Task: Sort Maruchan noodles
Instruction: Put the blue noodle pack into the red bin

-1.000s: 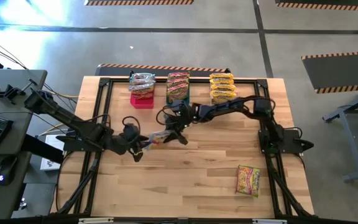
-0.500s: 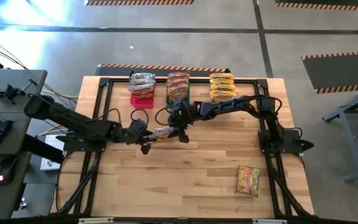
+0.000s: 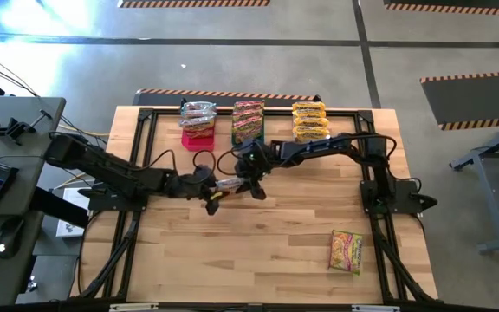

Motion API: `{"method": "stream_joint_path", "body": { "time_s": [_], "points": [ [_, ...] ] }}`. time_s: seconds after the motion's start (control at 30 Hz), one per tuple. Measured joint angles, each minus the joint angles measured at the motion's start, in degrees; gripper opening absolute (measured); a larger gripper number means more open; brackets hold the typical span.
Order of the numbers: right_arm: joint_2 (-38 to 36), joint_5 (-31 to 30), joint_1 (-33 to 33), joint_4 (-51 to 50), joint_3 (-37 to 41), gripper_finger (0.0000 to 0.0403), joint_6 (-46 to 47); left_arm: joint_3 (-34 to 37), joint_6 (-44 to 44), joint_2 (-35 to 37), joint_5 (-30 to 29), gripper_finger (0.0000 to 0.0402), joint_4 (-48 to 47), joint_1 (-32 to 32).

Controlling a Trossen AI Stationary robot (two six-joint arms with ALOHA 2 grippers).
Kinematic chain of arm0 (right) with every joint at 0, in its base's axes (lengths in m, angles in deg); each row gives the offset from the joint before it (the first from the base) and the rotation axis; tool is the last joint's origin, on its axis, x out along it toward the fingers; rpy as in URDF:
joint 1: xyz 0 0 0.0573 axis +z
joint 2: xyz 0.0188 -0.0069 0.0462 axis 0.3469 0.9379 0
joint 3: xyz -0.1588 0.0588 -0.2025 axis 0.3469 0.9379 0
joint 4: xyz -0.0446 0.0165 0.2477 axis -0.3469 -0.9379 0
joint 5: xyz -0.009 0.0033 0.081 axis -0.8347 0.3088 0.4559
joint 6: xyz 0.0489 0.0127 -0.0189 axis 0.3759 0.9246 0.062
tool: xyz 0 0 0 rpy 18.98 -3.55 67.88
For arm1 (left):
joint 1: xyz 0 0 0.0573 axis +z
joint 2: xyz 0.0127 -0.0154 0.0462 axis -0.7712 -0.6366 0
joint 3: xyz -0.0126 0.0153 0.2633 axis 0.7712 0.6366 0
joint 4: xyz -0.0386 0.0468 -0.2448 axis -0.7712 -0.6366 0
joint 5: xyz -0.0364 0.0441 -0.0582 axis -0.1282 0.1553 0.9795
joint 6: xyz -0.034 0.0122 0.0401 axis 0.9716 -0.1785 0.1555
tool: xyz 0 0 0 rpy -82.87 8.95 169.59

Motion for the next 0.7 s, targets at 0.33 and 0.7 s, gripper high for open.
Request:
{"method": "stream_joint_path", "body": {
  "time_s": [0.33,0.7],
  "points": [
    [-2.0,0.3,0.0,-2.3,0.0,0.0160,-0.8,0.0,-2.4,-0.9,2.6,0.0053,0.0,0.3],
    [-22.1,-5.6,-2.3,-12.3,10.6,0.0201,-2.2,0.0,-2.5,-0.9,-5.2,0.0042,0.2,-4.2]
  ]
}}
